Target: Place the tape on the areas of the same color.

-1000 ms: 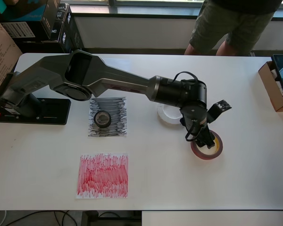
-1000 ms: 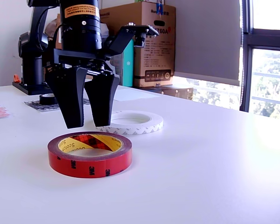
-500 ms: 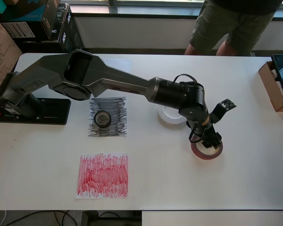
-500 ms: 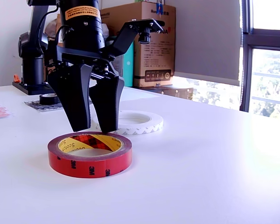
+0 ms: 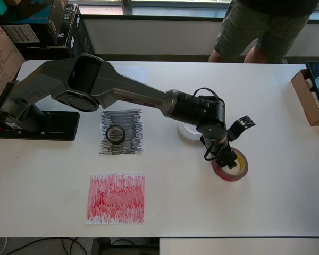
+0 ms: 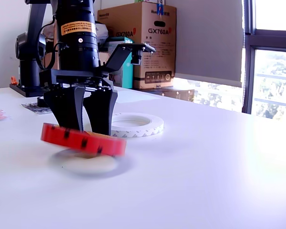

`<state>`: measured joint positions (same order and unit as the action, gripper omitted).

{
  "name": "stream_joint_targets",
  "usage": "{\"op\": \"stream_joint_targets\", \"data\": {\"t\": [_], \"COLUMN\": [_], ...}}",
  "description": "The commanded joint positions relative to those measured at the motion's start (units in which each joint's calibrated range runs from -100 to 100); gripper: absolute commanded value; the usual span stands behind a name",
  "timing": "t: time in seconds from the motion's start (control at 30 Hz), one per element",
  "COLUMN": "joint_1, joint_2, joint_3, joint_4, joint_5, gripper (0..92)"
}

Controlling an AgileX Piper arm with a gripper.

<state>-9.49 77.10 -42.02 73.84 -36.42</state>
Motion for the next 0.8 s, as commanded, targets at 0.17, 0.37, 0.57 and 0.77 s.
{"op": "stream_joint_targets", "data": {"t": [0.17,0.37,0.57,0.77], "joint_1": [1.4,1.1,0.3,-0.1], "joint_2": [-5.9,-5.8,-6.3,-6.5], "joint_3": [4.0,5.2,5.7,5.7], "joint_4": [6.6,7.2,7.2,7.1], "joint_5": [-0.3,-0.3,-0.3,-0.2], "gripper": [79.1,78.9,57.4,17.1]}}
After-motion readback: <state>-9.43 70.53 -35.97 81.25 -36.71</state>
